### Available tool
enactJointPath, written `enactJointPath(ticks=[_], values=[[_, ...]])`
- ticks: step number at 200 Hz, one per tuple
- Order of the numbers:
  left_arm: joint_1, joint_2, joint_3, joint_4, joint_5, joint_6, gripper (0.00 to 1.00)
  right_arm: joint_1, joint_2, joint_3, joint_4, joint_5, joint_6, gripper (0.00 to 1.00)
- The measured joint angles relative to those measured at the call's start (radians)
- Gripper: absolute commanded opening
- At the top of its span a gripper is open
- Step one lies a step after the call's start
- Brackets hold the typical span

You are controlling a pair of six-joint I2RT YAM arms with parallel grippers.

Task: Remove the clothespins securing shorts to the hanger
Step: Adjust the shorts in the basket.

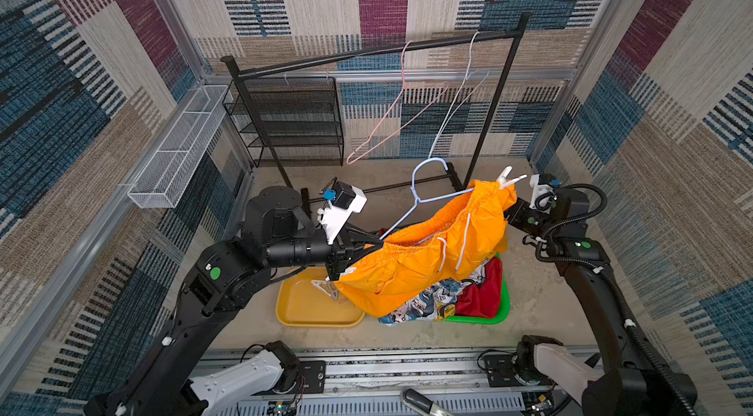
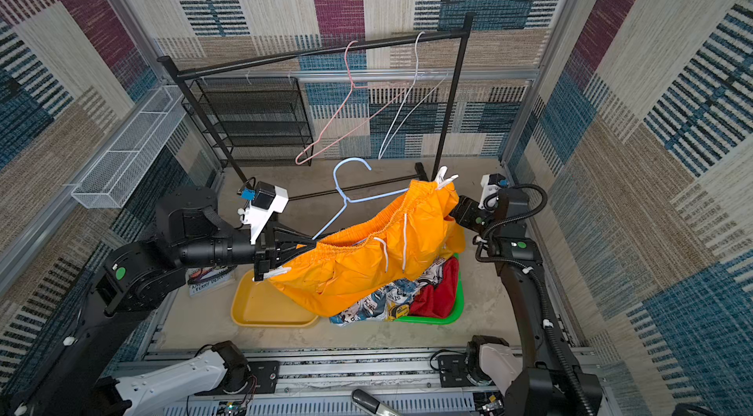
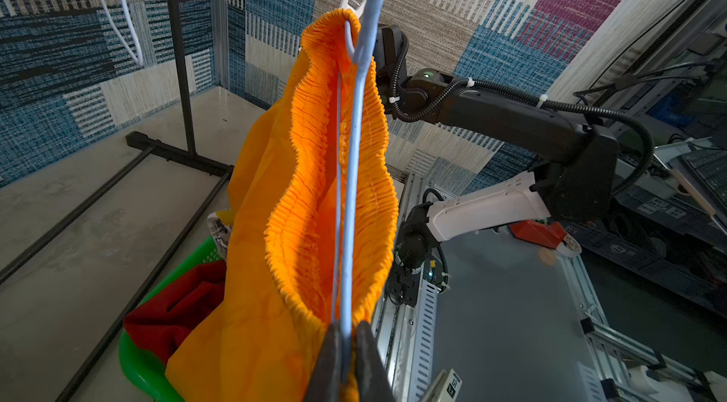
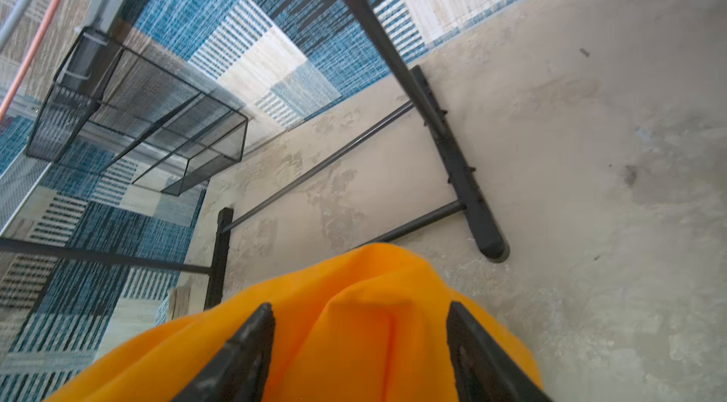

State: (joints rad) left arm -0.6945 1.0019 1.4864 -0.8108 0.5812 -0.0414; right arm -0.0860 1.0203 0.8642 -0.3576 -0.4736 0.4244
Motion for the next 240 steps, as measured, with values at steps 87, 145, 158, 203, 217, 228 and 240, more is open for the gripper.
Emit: enactJointPath(ticks=[87, 145, 158, 203, 217, 228, 240], values=[[0.000, 0.047, -0.055, 0.059, -0.002, 0.003, 0.00, 0.200, -0.169, -0.172, -0.130, 0.084, 0.043, 0.48], [-0.002, 0.084, -0.128, 0.103, -0.047, 0.003, 0.00, 0.360, -0.117, -0.254, -0.155, 0.210, 0.110, 0.44], [-0.002, 0.092, -0.157, 0.120, -0.056, 0.003, 0.00, 0.375, -0.102, -0.279, -0.154, 0.232, 0.127, 0.44], [-0.008, 0.109, -0.246, 0.153, -0.087, 0.003, 0.00, 0.390, -0.090, -0.302, -0.166, 0.304, 0.174, 0.53], [-0.009, 0.117, -0.268, 0.171, -0.097, -0.002, 0.00, 0.391, -0.102, -0.280, -0.183, 0.337, 0.183, 0.56], [-0.010, 0.131, -0.277, 0.179, -0.106, -0.009, 0.00, 0.389, -0.108, -0.260, -0.189, 0.364, 0.197, 0.58], [-0.011, 0.145, -0.285, 0.184, -0.116, -0.017, 0.00, 0.389, -0.115, -0.242, -0.198, 0.392, 0.203, 0.60]])
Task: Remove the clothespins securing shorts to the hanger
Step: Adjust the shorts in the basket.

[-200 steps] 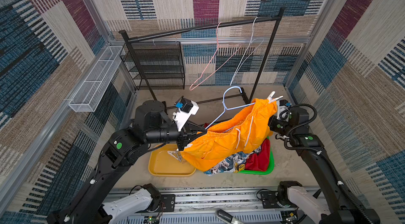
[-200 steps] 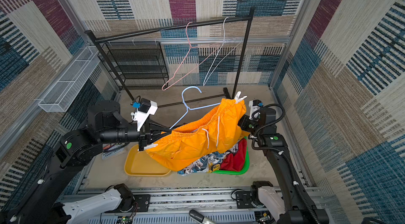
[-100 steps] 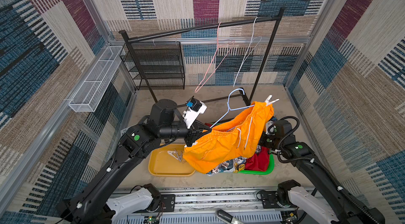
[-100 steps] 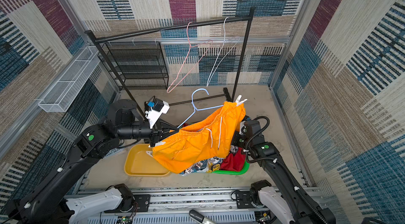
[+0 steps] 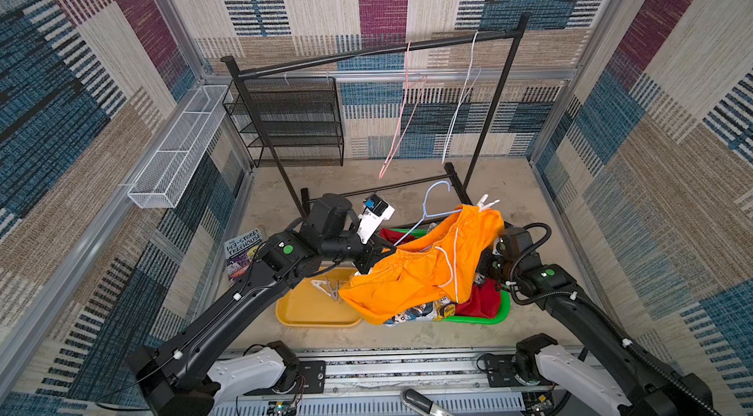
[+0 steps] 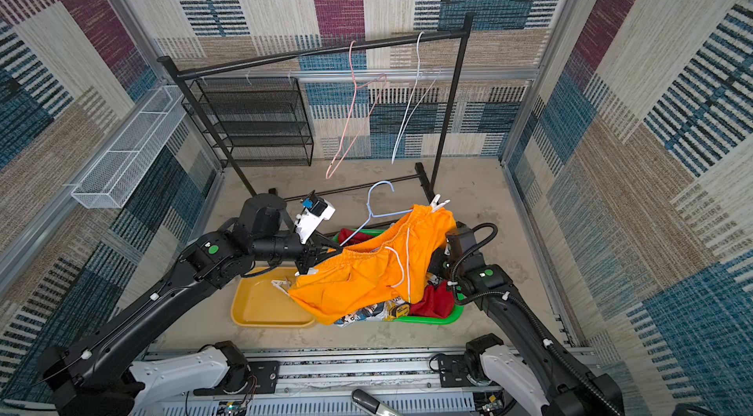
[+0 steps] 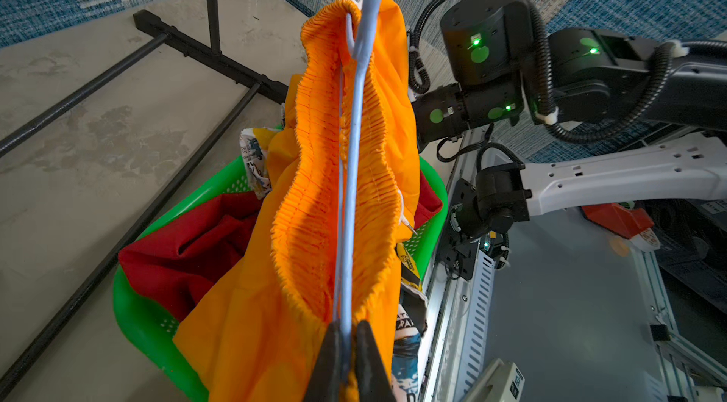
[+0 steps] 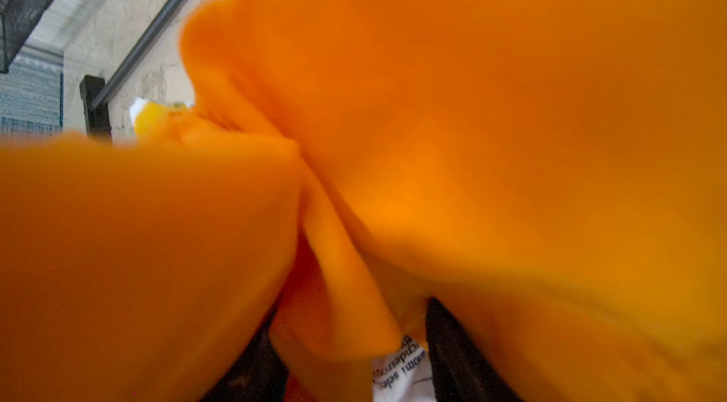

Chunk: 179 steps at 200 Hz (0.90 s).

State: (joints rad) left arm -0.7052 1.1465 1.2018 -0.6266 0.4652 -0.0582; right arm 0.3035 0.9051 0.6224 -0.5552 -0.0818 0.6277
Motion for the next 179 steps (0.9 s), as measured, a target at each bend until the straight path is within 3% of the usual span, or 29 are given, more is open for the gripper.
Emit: enactJointPath(ticks=[102, 179], values=[[-0.018, 0.016, -0.056, 0.037, -0.075, -0.025, 0.00, 0.000, -0.101, 0.196, -0.168, 0.172, 0.043, 0.64], [-0.156, 0.045, -0.130, 0.099, -0.184, -0.021, 0.00, 0.000, -0.102, 0.378, -0.206, 0.192, -0.012, 0.64]])
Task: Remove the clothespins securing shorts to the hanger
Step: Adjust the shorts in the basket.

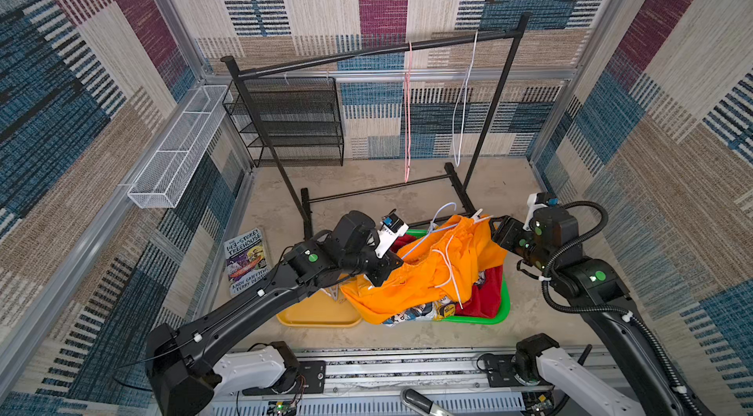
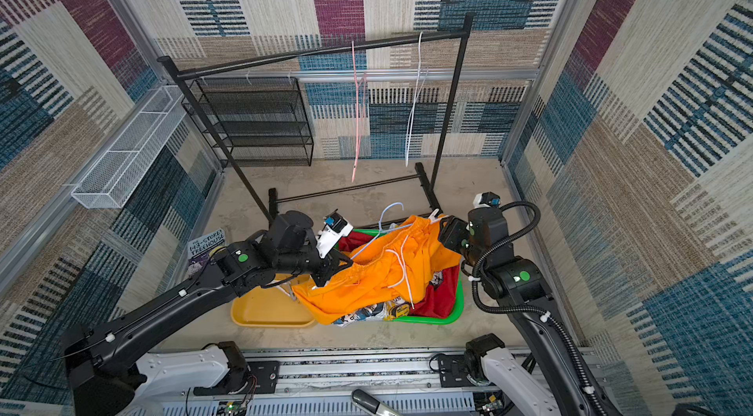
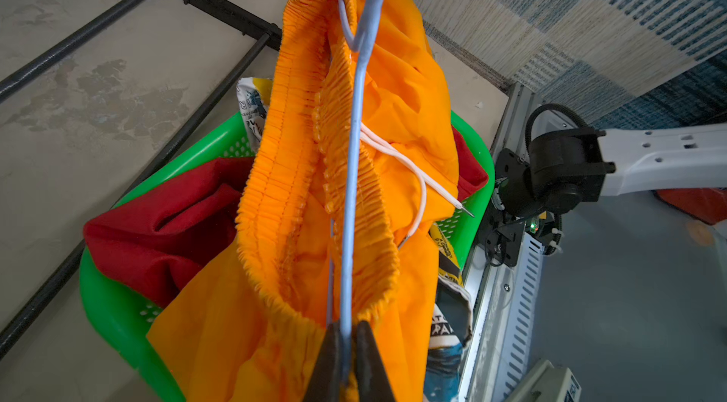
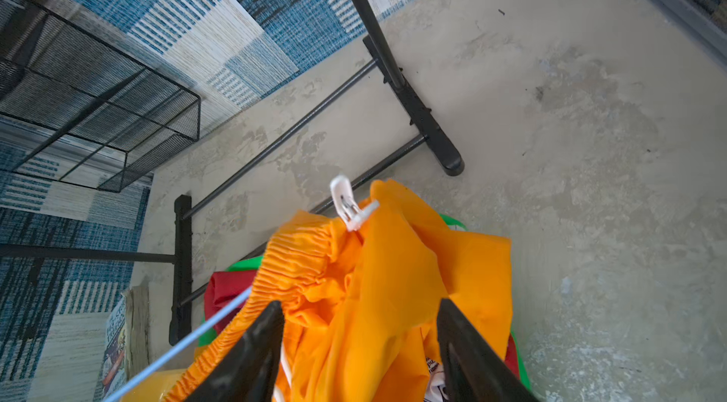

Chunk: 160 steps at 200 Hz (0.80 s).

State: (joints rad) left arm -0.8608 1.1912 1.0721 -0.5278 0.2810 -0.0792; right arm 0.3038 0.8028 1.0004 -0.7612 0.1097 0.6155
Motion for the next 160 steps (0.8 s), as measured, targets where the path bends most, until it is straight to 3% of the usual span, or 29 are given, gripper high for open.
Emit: enactJointPath(ticks=[84, 160], values=[[-0.200, 0.196, -0.049, 0.064, -0.164, 0.049, 0.00, 0.000, -0.006, 0.100, -0.031, 0.122, -0.016, 0.66], [-0.219, 0.437, 0.043, 0.074, -0.253, 0.075, 0.00, -0.002, 0.002, 0.123, -0.021, 0.154, -0.039, 0.67]])
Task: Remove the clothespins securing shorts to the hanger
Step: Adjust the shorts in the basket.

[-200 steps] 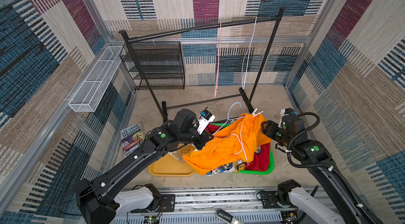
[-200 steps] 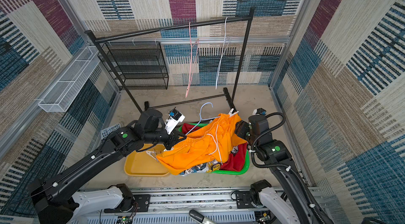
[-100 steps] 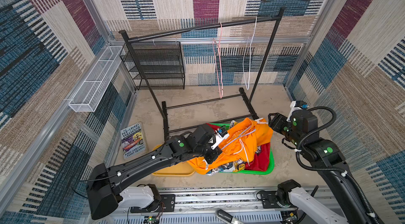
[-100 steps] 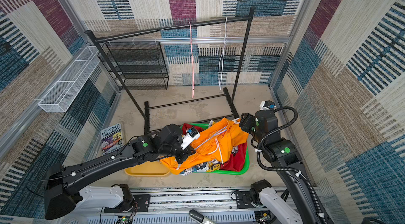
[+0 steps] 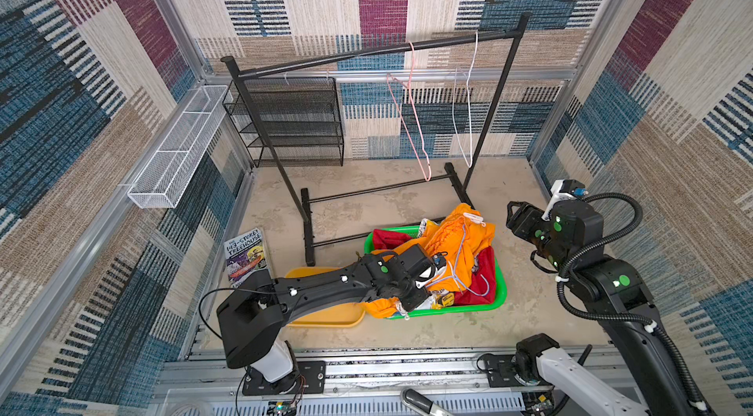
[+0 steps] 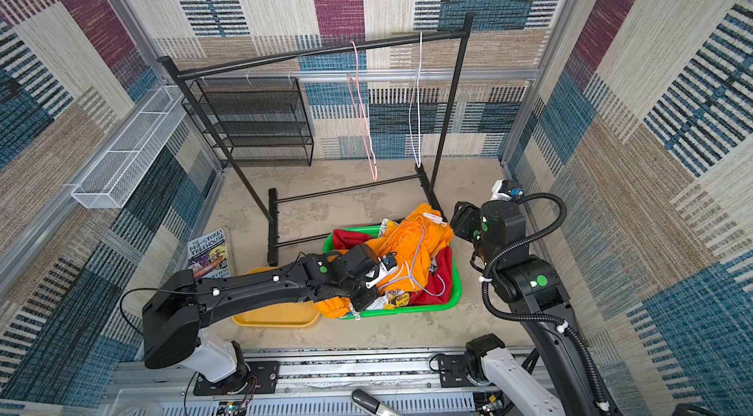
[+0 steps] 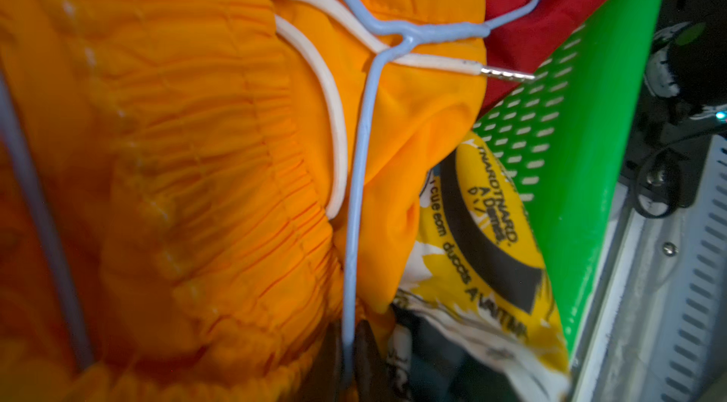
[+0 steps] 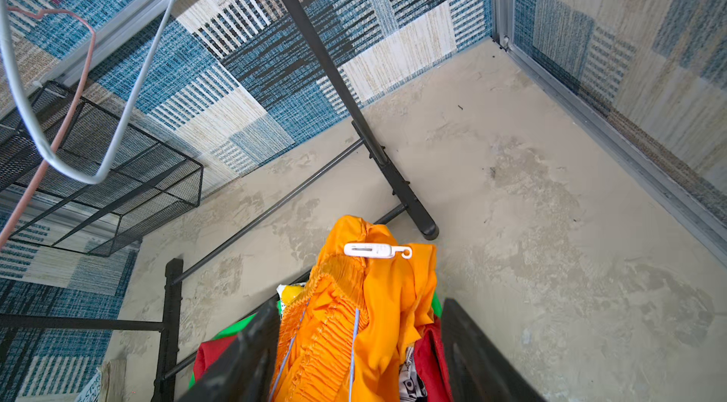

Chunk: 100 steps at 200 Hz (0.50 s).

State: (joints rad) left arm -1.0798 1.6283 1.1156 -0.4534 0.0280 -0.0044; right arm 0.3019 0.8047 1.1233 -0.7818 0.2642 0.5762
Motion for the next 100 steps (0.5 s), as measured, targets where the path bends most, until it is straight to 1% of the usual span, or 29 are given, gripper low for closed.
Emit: enactJointPath(ticks=[21, 40, 68, 100], values=[[0.000, 0.044, 0.043, -0.016, -0.011, 0.011, 0.00, 0.000, 0.005, -0.011, 0.003, -0.002, -0.003, 0.67], [0.000, 0.045, 0.068, -0.027, -0.018, 0.018, 0.00, 0.000, 0.007, -0.013, 0.006, -0.002, -0.006, 0.67], [0.004, -0.016, 0.070, -0.034, -0.019, 0.019, 0.00, 0.000, 0.006, -0.013, 0.006, -0.002, -0.014, 0.68], [0.011, -0.083, 0.069, -0.030, 0.006, 0.019, 0.00, 0.000, 0.008, -0.009, 0.007, -0.003, -0.028, 0.68]])
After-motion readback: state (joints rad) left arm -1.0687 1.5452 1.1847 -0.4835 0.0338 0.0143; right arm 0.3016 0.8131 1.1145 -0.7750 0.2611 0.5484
